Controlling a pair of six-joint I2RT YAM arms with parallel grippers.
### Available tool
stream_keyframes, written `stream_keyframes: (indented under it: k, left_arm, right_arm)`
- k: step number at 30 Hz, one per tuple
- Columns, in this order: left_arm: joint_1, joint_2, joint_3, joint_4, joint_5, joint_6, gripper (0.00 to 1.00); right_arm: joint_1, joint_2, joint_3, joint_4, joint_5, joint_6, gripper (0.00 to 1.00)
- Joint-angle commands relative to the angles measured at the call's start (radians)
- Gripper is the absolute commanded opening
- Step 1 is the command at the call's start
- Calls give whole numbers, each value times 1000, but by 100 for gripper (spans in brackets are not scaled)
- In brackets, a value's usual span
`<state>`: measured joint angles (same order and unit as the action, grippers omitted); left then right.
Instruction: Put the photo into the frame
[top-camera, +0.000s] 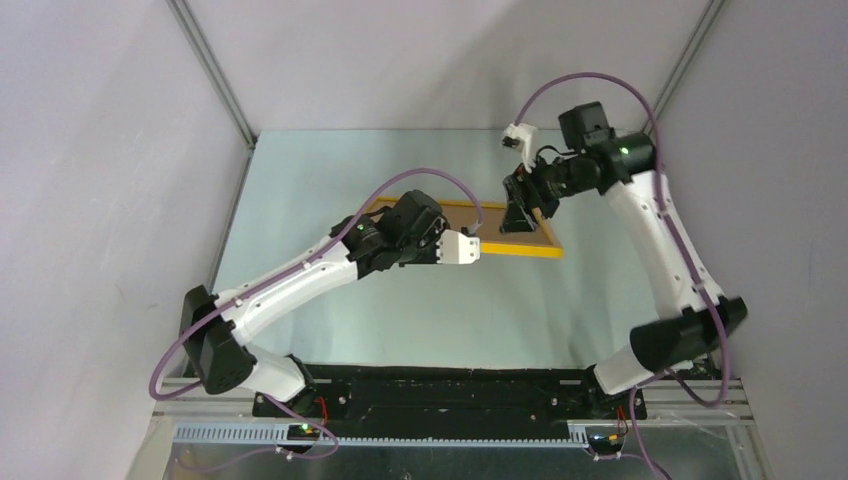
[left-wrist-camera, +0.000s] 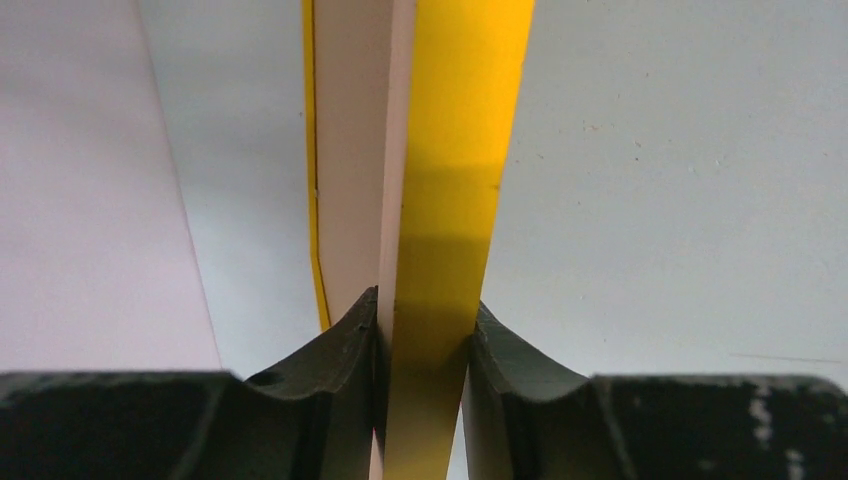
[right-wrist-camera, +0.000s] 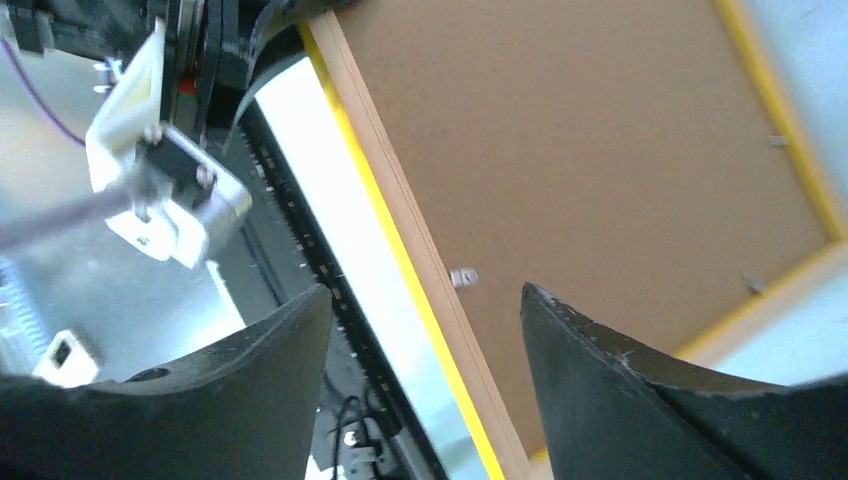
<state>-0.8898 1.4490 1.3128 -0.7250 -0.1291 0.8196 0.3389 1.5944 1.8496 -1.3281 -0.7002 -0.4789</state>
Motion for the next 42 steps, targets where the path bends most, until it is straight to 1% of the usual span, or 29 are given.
stream_keyframes:
  k: [1,2,5,8,10,13,15,16,20,23,26,28,37,40,42]
  left_arm:
    - [2,-118,54,-30,-11,-29,0]
    - [2,-131,58,-49,-9,-28,0]
    - [1,-153,92,-100,-4,-21,0]
    - [2,-176,124,-165,9,-11,0]
    - [2,-187,141,-197,25,-2,0]
    - [1,-207,163,-223,53,11,0]
    - [0,-212,179,-238,65,19,0]
    - [1,-212,185,-249,69,25,0]
    - [1,-193,224,-284,65,44,0]
    - [2,-173,240,-312,69,53,0]
    - [1,-165,267,-334,91,62,0]
    - [3,-162,286,-347,108,66,0]
    - [11,-138,360,-403,172,72,0]
    - [21,-133,368,-406,188,69,0]
    - [33,-130,368,-407,199,66,0]
  right_arm:
    - [4,-193,-77,140,101,36,76]
    - [15,-216,-91,151,114,34,80]
    - [60,-313,-137,175,200,12,84]
    - [142,-373,-155,170,276,-22,87]
    - [151,-385,-157,160,283,-38,91]
    - [204,-385,-152,147,312,-68,94]
    - [244,-370,-136,138,345,-87,95]
    - [262,-359,-127,135,386,-102,95]
    - [362,-327,-117,152,506,-143,95]
    - [440,-308,-118,171,586,-161,93]
    - [493,-293,-125,203,663,-177,91]
    - [514,-291,-132,218,686,-188,90]
    - [536,-323,-236,286,734,-209,86]
    - [525,-337,-258,291,717,-197,84]
    - [510,-344,-265,293,675,-189,82]
